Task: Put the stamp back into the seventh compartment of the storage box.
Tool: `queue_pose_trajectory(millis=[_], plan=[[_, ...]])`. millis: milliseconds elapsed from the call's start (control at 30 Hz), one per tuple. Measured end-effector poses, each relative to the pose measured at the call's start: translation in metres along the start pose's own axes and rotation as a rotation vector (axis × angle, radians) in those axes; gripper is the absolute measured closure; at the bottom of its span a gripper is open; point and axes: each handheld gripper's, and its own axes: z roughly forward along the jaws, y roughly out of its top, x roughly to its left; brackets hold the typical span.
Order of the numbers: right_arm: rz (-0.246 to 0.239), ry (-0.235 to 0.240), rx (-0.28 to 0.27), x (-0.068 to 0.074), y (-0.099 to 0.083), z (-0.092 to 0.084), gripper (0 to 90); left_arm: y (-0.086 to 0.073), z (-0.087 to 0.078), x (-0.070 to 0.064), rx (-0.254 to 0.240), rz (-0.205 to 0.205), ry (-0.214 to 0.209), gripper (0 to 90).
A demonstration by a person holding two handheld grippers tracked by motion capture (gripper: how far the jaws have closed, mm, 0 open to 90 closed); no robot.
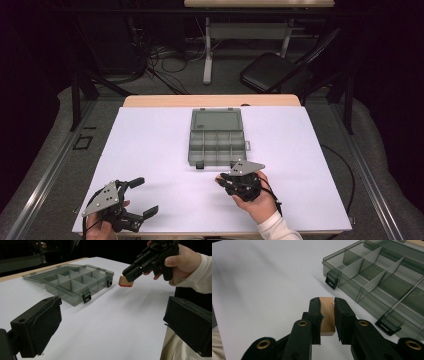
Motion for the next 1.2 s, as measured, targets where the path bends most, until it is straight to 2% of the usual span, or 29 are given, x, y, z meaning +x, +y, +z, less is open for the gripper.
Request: queue_pose_trajectory(millis=[300,633,1200], plan=[[0.014,-0.029,-0.005,-0.005,0.009,-0.005,76.2,0.000,0.001,0.000,0.000,0.001,0.001,1.2],[0.017,-0.066,0.021,-0.011,0.021,-0.007,76.2,0.000,0.000,0.000,0.000,0.001,0.001,1.3],[0.019,-0.118,0.040,-0.032,0.049,-0.007,76.2,0.000,0.000,0.000,0.001,0.001,0.001,1.3]])
